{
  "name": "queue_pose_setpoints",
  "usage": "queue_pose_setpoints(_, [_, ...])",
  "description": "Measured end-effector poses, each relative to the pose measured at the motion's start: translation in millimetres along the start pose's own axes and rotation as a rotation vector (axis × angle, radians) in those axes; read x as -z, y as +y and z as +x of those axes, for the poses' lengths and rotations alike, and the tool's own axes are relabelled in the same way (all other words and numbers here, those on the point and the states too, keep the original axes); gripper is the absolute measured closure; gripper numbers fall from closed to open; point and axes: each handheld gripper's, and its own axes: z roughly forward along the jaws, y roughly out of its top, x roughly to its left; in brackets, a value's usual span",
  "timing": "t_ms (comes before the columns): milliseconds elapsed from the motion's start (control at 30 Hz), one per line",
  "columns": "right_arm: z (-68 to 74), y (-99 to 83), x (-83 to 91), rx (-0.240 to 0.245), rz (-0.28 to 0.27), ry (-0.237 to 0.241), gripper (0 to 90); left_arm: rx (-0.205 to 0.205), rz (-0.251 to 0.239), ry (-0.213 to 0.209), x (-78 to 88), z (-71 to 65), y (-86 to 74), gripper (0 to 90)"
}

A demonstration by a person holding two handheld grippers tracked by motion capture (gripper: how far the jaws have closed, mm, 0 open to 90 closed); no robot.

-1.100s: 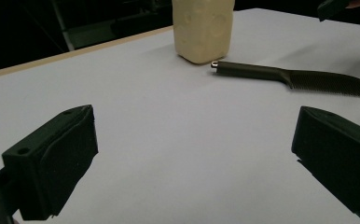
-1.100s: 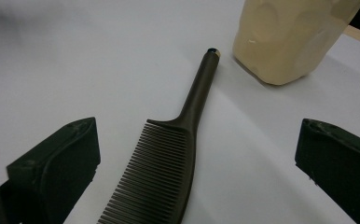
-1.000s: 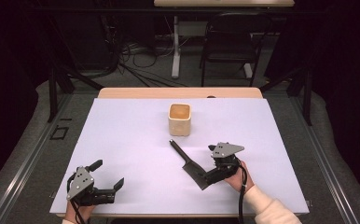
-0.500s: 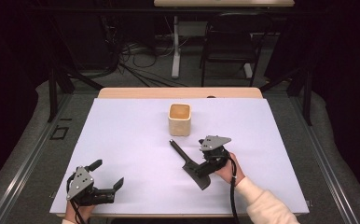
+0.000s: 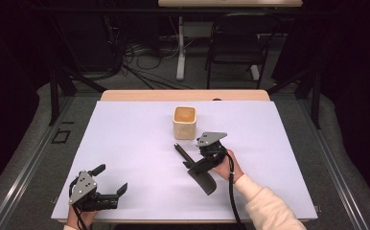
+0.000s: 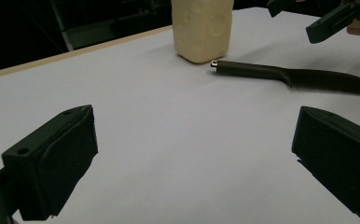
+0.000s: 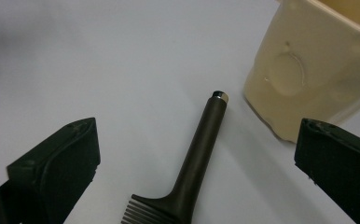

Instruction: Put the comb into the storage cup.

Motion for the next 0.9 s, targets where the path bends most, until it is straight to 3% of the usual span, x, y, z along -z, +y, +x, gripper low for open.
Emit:
queue_pose_setpoints(133, [-0.7, 6.1, -8.1, 0.01, 0.01, 0.001, 2.0, -0.002, 0.008, -0.009, -0.6, -0.3, -0.1, 0.1])
queue_pose_setpoints(300, [-1.6, 12.1, -17.8, 0.012, 0.015, -0.004, 17.8, 0.005, 0.014, -0.01, -1.0, 0.3, -0.4, 0.1])
queue_pose_setpoints(367, [-1.9, 14.8, -21.6, 0.02, 0.015, 0.005, 33.1, 0.004, 0.014, -0.009, -1.1, 0.1, -0.2, 0.1])
queue_pose_setpoints(400, [-1.8, 16.2, -23.6, 0.019, 0.016, -0.014, 48.3, 0.004, 0.014, -0.013, -1.2, -0.1, -0.2, 0.1])
queue_pose_setpoints(433, [-2.8, 17.5, -25.2, 0.019, 0.023, 0.002, 58.2, 0.002, 0.015, -0.011, -1.1, -0.1, -0.2, 0.1])
queue_pose_setpoints(567, [-4.1, 21.4, -33.9, 0.043, 0.038, 0.016, 80.7, 0.005, 0.007, -0.01, -1.0, 0.2, -0.1, 0.1])
queue_pose_setpoints(633, [-4.3, 22.5, -36.5, 0.051, 0.045, 0.011, 83.8, 0.004, 0.009, -0.01, -1.0, 0.3, 0.0, 0.1])
queue_pose_setpoints(667, [-3.4, 25.4, -42.4, 0.063, 0.06, 0.0, 90.0, 0.007, 0.013, -0.012, -1.2, 0.1, -0.1, 0.1])
queue_pose_setpoints(900, [-3.8, 33.5, -61.5, 0.106, 0.097, -0.016, 90.0, 0.007, 0.007, -0.016, -1.0, 0.2, 0.2, 0.1])
